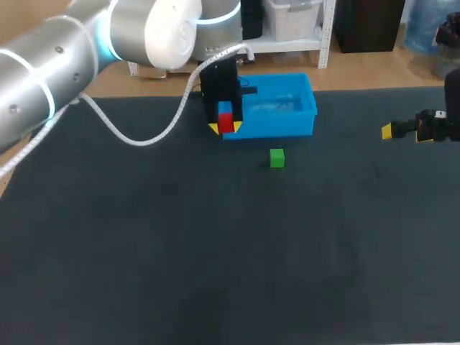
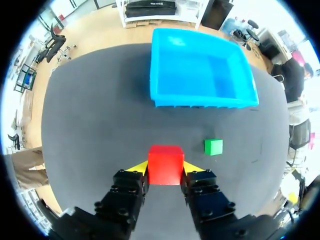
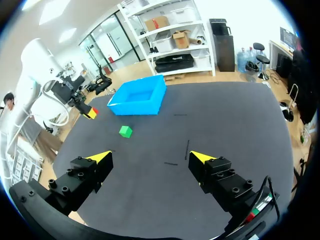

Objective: Use the left arm to pick the red cube and place it into the blue plastic box first, then use the right arm to grasp the green cube and put it into the same blue plastic box after the first action is fully finished.

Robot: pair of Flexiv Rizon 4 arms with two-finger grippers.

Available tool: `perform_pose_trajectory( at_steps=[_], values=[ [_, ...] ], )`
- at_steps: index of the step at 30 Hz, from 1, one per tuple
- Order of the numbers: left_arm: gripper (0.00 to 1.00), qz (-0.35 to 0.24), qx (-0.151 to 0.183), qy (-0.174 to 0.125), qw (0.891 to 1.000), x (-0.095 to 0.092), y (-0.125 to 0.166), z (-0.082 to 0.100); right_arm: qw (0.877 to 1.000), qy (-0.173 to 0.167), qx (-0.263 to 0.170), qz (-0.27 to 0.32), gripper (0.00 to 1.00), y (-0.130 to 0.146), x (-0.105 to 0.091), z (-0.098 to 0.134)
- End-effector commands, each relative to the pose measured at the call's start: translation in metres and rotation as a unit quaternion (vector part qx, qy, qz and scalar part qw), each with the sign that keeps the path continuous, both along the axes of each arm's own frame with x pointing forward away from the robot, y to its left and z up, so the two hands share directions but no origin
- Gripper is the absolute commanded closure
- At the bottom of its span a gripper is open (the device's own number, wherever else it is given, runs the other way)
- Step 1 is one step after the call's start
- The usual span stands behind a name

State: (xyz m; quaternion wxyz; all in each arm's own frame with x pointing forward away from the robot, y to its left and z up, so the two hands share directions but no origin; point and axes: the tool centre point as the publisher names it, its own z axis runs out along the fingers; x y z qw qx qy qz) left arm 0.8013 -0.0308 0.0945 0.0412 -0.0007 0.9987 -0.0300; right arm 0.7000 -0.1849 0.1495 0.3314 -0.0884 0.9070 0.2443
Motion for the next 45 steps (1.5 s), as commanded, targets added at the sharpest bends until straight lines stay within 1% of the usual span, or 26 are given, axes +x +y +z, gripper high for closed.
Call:
perform_pose_trajectory(
  at_steps=[1, 6, 13, 21, 27, 34, 36, 38, 43, 45],
  values=[
    [1.0, 0.005, -0.009, -0.036, 0.999, -0.009, 0.007, 0.007, 1.0, 0.0, -0.001, 0.0, 0.0, 0.0, 0.0, 0.0],
    [1.0, 0.004, -0.01, -0.053, 0.999, -0.009, 0.011, 0.016, 1.0, 0.0, -0.001, 0.0, 0.0, 0.0, 0.0, 0.0],
    [1.0, 0.005, -0.015, -0.069, 0.997, -0.007, 0.017, 0.029, 1.0, 0.0, -0.001, 0.0, 0.0, 0.0, 0.0, 0.0],
    [1.0, -0.003, -0.027, -0.092, 0.995, -0.005, 0.02, 0.048, 1.0, 0.0, -0.001, 0.0, 0.0, 0.0, 0.0, 0.0],
    [1.0, -0.008, -0.036, -0.106, 0.994, -0.001, 0.023, 0.059, 1.0, 0.0, -0.001, 0.0, 0.0, 0.0, 0.0, 0.0],
    [1.0, -0.021, -0.042, -0.12, 0.992, 0.01, 0.025, 0.069, 1.0, 0.0, -0.001, 0.0, 0.0, 0.0, 0.0, 0.0],
    [1.0, -0.026, -0.051, -0.127, 0.99, 0.015, 0.025, 0.07, 1.0, 0.0, -0.001, 0.0, 0.0, 0.0, 0.0, 0.0],
    [1.0, -0.03, -0.05, -0.129, 0.99, 0.019, 0.024, 0.073, 1.0, 0.0, -0.001, 0.0, 0.0, 0.0, 0.0, 0.0],
    [1.0, -0.042, -0.068, -0.146, 0.986, 0.033, 0.022, 0.08, 1.0, 0.0, -0.001, 0.0, 0.0, 0.0, 0.0, 0.0],
    [1.0, -0.047, -0.07, -0.149, 0.985, 0.038, 0.021, 0.082, 1.0, 0.0, -0.001, 0.0, 0.0, 0.0, 0.0, 0.0]
  ],
)
